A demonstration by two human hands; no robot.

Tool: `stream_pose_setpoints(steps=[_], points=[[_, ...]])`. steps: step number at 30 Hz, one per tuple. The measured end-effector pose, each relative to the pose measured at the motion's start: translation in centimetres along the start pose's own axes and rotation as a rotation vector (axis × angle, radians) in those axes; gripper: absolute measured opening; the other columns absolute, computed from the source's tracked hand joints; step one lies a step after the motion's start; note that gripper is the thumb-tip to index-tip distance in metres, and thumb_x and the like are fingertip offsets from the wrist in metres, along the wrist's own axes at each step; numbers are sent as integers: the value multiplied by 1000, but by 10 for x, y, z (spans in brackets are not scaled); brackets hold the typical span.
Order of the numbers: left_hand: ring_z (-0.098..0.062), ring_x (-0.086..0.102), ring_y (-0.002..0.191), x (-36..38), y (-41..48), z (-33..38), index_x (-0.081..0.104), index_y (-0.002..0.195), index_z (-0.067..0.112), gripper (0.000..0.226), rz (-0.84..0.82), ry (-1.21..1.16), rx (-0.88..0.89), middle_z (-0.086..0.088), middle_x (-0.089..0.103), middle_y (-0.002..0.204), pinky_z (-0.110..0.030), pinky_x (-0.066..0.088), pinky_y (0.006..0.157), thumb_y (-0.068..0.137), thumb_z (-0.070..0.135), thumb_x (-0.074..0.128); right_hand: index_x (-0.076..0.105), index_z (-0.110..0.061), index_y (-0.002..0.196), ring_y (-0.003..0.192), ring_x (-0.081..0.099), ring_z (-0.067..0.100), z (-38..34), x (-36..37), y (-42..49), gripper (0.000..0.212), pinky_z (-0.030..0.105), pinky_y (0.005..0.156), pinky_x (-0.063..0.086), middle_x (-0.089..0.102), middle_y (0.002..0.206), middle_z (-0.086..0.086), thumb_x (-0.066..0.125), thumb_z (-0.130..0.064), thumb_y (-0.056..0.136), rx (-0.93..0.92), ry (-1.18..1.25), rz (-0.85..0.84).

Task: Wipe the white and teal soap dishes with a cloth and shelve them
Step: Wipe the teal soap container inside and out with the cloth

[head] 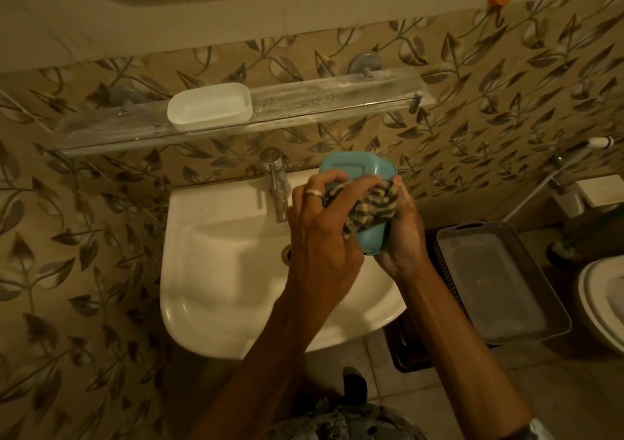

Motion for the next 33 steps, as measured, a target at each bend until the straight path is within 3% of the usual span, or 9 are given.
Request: stream_pose_setpoints(steps=[3, 6, 10, 13, 16, 19, 23, 27, 33], points=[[-17, 38, 115, -4, 16, -6, 52, 126, 31, 63, 25, 9, -26, -3, 43, 127, -35, 42, 97, 70, 4, 51, 72, -20, 106, 92, 70, 22, 1, 0, 4, 38, 36, 72, 58, 73, 104, 9, 43, -41, 94, -20, 24, -8], [-17, 39, 114, -10, 27, -13, 52, 128, 32, 76, 43, -19, -65, -1, 43, 124, -40, 43, 96, 61, -5, 49, 73, -22, 105, 90, 71, 23, 0, 0, 7, 39, 38, 71, 59, 74, 102, 8, 40, -42, 97, -28, -14, 3], [-19, 41, 114, -15, 25, -20, 51, 129, 31, 74, 50, -55, -110, 1, 45, 121, -45, 43, 96, 65, -7, 49, 76, -27, 100, 87, 72, 20, 2, 1, 5, 39, 38, 69, 59, 75, 98, 4, 45, -47, 88, -36, -56, 0], [-18, 41, 114, -15, 8, -26, 51, 129, 28, 70, 37, -79, -162, 4, 41, 120, -45, 44, 97, 70, -9, 52, 68, -21, 114, 94, 70, 23, 2, 1, 5, 41, 41, 73, 59, 72, 106, 8, 44, -44, 91, -61, -8, 10], [-17, 40, 114, -11, -21, -26, 52, 130, 24, 70, 21, -91, -154, 3, 40, 121, -43, 47, 96, 70, -12, 49, 50, -11, 136, 112, 61, 35, -3, 4, 3, 61, 52, 88, 55, 59, 130, 21, 45, -47, 87, -67, 0, 30], [-20, 40, 116, -4, -41, -19, 51, 131, 25, 68, 28, -93, -118, -2, 42, 124, -40, 50, 93, 72, -9, 48, 45, -6, 138, 119, 55, 43, -1, 7, 2, 62, 56, 95, 49, 53, 134, 27, 41, -46, 90, -69, -40, 31], [-20, 39, 118, 0, -30, -8, 48, 128, 35, 60, 18, -50, -75, -1, 42, 126, -42, 49, 92, 76, 6, 51, 56, -10, 125, 99, 67, 31, 7, 8, 0, 48, 46, 86, 56, 68, 111, 18, 33, -42, 99, -15, -81, 48], [-24, 40, 116, -3, 0, -5, 47, 124, 36, 58, -18, 81, -28, -6, 44, 127, -35, 39, 92, 71, 14, 54, 65, -11, 109, 83, 70, 19, 20, 10, -2, 42, 30, 67, 58, 73, 93, 7, 34, -38, 101, 67, -107, 48], [-16, 43, 116, -13, 36, -34, 53, 123, 37, 45, -9, -175, -248, -1, 47, 122, -42, 42, 98, 86, 11, 53, 73, -23, 101, 80, 72, 20, 25, 3, -8, 40, 36, 62, 58, 75, 92, 5, 37, -40, 98, 32, -77, 44]])
Point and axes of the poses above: each hand's wrist, its own y-axis towards the middle knuckle, its own x-axis out of the palm, z = x × y, the point moved 2 cm from there along y, towards the middle knuckle
